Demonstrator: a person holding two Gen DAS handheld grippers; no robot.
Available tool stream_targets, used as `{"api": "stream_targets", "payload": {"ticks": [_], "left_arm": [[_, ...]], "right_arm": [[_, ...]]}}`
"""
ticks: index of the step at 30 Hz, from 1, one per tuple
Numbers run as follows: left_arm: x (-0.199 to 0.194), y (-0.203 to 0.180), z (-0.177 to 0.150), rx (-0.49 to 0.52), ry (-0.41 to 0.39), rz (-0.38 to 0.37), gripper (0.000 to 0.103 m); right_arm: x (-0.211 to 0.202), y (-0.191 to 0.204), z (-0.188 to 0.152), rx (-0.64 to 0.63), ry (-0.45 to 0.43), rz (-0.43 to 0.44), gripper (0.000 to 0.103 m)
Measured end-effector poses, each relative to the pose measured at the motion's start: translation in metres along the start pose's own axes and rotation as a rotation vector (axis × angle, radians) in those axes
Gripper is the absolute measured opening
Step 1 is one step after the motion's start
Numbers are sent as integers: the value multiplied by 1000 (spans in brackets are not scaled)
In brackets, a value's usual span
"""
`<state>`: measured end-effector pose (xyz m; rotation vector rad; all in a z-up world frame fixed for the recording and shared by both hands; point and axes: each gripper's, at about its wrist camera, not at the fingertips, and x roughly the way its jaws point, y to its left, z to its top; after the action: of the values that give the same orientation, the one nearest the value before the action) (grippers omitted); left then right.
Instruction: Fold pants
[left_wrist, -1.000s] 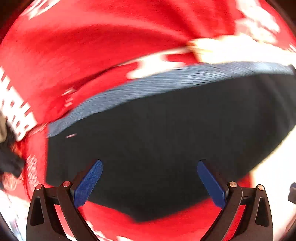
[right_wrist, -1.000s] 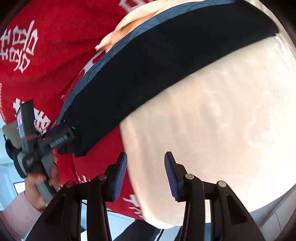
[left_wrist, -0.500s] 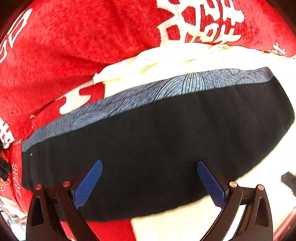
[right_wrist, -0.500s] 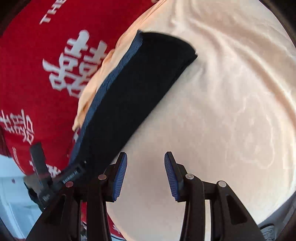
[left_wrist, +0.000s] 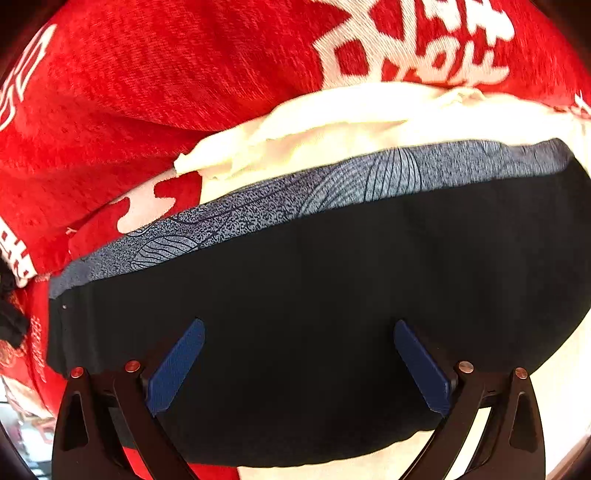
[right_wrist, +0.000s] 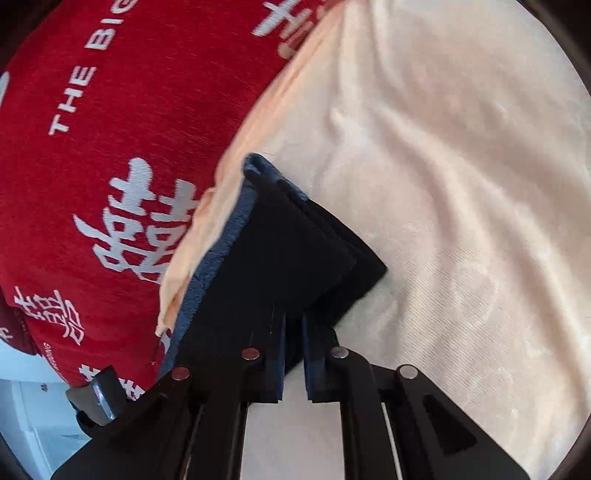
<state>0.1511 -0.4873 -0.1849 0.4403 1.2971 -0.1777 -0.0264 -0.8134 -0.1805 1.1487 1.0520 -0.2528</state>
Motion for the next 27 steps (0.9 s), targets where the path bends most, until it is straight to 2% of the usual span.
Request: {"api": "stream_targets", "payload": {"ticks": [1,3,4,5,12,15,23,24,26,27], "left_arm": [[-1,0,0,4,-1,1,103],[-3,0,-2,16,-1,-6,103],[-3,2,-2,14,2,-13,103],[-2,3,-3,6,8,-23,103],[4,8,-1,-21,18,-45,103],[6,10,-2,-30,12,-53,103],[18,23,-4,-35,3,-68,103],[19,24,-3,-32,13,-72,103],[17,26,3,-24,45,-73,101],[10,30,8,-31,35,-69,88]], "right_arm": [[-7,-15,1,35,6,32,12],[-17,-28,-9,88,3,72,31],[-20,-34,-13,104,2,79,45],[-22,-38,-17,118,1,90,48],[-21,-52,-22,150,-21,174,48],[0,-42,-14,127,-25,186,48],[21,-28,10,91,-84,235,48],[22,-27,11,101,-76,238,46],[23,-27,13,152,-55,247,14],[20,-26,13,170,-54,275,14]]}}
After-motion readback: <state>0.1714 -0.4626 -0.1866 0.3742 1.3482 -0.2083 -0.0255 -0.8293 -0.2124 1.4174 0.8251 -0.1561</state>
